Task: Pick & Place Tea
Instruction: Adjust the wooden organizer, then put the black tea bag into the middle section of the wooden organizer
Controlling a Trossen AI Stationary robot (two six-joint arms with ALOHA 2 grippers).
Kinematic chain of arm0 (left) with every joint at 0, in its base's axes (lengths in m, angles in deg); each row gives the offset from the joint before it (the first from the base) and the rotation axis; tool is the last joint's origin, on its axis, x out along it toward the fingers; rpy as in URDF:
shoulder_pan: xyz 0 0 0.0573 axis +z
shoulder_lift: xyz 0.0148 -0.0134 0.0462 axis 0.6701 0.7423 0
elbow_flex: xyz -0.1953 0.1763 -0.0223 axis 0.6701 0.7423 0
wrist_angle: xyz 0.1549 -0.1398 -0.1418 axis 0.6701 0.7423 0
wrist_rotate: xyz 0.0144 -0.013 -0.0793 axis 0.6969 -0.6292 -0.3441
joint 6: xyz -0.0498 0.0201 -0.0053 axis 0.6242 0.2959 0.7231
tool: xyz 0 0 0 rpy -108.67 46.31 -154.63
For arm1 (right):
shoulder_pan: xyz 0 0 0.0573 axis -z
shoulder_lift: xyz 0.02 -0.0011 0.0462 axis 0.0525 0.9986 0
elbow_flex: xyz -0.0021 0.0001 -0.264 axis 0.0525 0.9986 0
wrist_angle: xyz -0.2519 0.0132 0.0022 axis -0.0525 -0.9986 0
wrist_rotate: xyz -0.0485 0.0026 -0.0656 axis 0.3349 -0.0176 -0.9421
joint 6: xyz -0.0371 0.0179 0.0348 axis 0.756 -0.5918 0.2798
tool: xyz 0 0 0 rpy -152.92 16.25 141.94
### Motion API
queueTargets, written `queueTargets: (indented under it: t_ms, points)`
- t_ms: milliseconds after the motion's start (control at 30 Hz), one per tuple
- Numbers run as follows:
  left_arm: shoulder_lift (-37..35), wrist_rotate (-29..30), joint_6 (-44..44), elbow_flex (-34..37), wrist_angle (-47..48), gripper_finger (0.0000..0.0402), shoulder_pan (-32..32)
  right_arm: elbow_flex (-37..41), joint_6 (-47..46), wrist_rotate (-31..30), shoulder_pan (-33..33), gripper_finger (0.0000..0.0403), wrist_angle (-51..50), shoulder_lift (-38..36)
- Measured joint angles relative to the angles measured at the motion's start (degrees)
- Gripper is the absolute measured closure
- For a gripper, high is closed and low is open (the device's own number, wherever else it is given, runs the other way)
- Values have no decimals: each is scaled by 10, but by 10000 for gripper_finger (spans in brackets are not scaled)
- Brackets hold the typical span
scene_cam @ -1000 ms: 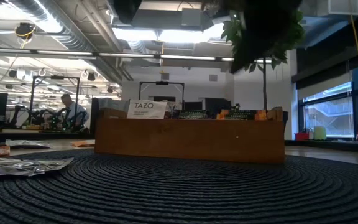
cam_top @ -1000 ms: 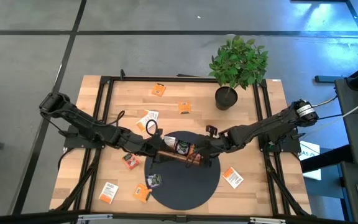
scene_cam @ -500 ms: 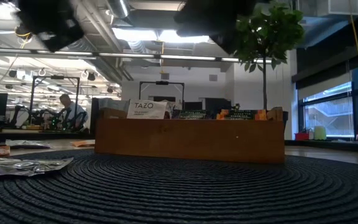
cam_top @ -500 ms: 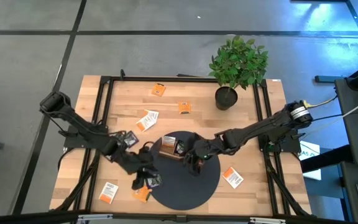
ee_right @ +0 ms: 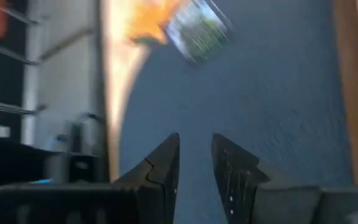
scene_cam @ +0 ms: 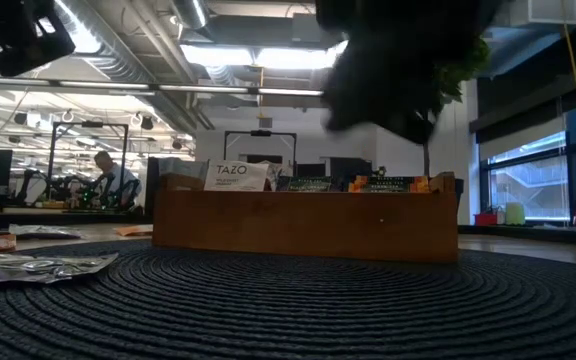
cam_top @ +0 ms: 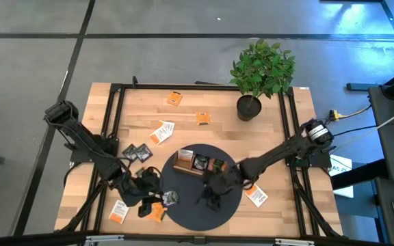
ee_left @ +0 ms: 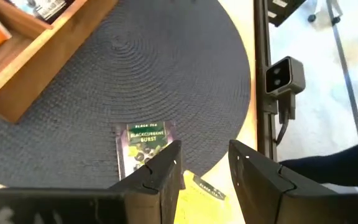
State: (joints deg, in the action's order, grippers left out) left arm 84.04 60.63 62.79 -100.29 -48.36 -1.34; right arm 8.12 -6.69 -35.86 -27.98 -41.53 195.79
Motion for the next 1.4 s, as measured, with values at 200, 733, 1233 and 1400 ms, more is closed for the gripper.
queueTargets:
  t_ms: [200,733,1233,1400]
  points:
    - [16,9,-7,0,-3,274,1,0,-47,-50,-19,306,-99,11]
    - [63,10,-3,0,-20,274,5,0,-59,-117,5,306,-251,9]
    - [64,-15,-3,0,-16,274,16,-57,-123,-91,15,306,-222,8]
    - [64,-13,5,13,-27,274,1,-63,-152,-87,6,306,-26,8]
